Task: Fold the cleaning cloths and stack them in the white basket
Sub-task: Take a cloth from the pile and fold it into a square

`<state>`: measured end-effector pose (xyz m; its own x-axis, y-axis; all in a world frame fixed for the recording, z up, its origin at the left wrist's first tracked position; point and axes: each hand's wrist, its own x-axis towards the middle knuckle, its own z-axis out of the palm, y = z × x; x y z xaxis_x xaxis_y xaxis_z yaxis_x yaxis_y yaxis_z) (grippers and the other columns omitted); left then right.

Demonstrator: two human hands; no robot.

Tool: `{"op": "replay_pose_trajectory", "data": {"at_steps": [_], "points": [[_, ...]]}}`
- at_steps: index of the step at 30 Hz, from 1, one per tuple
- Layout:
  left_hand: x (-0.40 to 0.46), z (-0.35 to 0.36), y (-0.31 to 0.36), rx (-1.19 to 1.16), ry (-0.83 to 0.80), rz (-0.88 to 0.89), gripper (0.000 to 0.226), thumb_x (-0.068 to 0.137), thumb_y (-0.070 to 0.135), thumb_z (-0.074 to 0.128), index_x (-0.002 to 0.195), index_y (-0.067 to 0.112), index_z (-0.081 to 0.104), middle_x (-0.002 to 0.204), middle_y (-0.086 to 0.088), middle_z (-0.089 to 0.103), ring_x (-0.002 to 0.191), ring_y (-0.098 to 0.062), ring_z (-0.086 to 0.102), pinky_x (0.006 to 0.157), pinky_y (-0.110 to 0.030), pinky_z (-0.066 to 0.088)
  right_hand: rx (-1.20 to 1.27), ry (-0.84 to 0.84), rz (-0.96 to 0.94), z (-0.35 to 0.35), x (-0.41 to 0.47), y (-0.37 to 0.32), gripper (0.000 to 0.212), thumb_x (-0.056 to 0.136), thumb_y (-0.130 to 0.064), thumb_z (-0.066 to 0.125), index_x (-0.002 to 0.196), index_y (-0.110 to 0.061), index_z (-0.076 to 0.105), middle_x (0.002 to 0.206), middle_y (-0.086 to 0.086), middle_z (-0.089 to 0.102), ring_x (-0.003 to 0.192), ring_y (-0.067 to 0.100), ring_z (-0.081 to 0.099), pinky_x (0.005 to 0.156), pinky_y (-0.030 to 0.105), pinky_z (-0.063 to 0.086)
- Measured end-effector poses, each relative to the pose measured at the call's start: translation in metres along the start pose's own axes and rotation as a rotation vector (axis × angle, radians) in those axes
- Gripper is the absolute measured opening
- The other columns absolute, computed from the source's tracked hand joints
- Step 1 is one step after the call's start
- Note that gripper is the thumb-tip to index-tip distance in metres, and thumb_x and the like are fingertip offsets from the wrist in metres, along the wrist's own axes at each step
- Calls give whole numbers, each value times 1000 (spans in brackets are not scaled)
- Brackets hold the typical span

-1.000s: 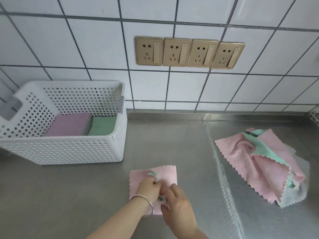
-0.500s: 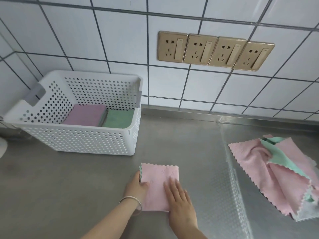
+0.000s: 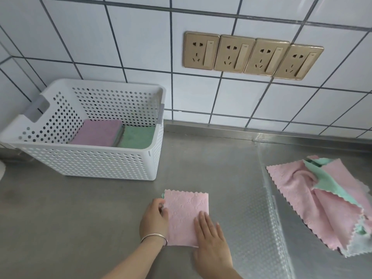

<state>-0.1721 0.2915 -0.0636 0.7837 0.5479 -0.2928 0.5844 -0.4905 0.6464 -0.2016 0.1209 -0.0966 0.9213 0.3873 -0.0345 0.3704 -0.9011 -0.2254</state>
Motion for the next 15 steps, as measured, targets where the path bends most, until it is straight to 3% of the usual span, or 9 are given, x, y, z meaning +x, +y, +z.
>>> {"op": "replay_pose_trajectory", "data": {"at_steps": [3, 5, 6, 8, 11, 13, 15], "points": [[0, 3, -3, 174, 118, 326, 36, 71, 9, 66, 105, 18, 62, 110, 0, 62, 96, -26, 60, 73, -33, 51, -17, 17, -19, -20, 7, -4, 58, 70, -30, 38, 123, -9, 52, 129, 9, 59, 134, 25, 27, 108, 35, 7], [0, 8, -3, 362, 69, 596, 46, 68, 21, 58, 114, 22, 61, 122, 5, 61, 114, -17, 51, 88, -33, 47, -67, 47, -35, -28, 20, -3, 50, 87, -27, 28, 119, -9, 63, 125, 7, 62, 127, 22, 35, 108, 35, 11], [1, 14, -4, 464, 5, 701, 50, 72, 28, 50, 121, 22, 58, 128, 6, 59, 124, -15, 42, 98, -34, 37, -84, 22, -16, -26, 27, -1, 56, 96, -28, 17, 118, -7, 63, 127, 7, 60, 129, 22, 33, 109, 37, 17], [1, 25, -13, 629, -122, 805, 58, 77, 36, 39, 132, 18, 45, 138, 1, 50, 141, -17, 18, 108, -37, 17, -62, -57, 14, -16, 34, 6, 67, 99, -35, 1, 130, -3, 52, 135, 8, 53, 141, 22, 17, 107, 41, 28], [7, 30, -24, 737, -207, 854, 73, 79, 40, 39, 146, 18, 21, 147, -4, 37, 143, -21, 6, 108, -39, 16, -39, -74, -4, -9, 36, 12, 60, 98, -41, 1, 148, -8, 7, 144, 1, 35, 145, 15, -5, 109, 39, 13], [10, 27, -22, 731, -256, 852, 78, 82, 42, 39, 149, 19, 7, 150, -4, 29, 142, -22, 9, 108, -40, 18, -31, -95, -23, -9, 38, 15, 61, 98, -44, 3, 148, -11, -1, 146, 1, 30, 145, 14, -5, 110, 39, 5], [11, 27, -22, 722, -272, 840, 76, 82, 44, 39, 149, 22, 9, 153, -2, 23, 144, -21, 5, 108, -39, 17, -37, -107, -22, -9, 38, 17, 62, 97, -46, 4, 148, -12, -2, 147, 1, 30, 144, 15, -1, 109, 41, 8]]}}
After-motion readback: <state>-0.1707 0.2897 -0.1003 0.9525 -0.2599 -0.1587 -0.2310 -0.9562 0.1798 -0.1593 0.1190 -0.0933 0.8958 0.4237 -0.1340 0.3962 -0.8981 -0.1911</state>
